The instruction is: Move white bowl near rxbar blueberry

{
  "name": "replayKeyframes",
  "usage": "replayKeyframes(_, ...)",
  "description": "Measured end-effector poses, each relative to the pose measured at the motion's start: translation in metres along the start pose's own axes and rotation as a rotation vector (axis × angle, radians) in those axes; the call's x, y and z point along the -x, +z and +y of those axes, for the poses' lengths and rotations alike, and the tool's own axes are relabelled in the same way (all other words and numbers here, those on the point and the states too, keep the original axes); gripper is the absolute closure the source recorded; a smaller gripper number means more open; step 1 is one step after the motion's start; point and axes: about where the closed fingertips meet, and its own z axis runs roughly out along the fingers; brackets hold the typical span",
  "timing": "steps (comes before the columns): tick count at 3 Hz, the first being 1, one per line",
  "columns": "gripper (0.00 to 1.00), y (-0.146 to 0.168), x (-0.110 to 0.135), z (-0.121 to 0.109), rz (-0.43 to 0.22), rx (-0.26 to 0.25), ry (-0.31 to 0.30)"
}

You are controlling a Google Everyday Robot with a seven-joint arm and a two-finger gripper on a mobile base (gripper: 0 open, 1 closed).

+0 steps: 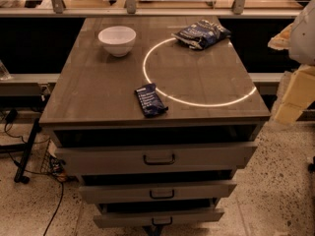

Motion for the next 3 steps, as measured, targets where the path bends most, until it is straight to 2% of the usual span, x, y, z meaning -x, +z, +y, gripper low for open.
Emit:
replayKeyframes(1, 0.00, 0.000, 0.000, 0.000, 0.000, 0.000, 0.000)
replayKeyframes(2, 0.00, 0.014, 0.020, -0.015, -0.055, 0.001, -0.023)
replayKeyframes(3, 0.00, 0.043, 0.073, -0.041, -0.161, 0.006, -0.073)
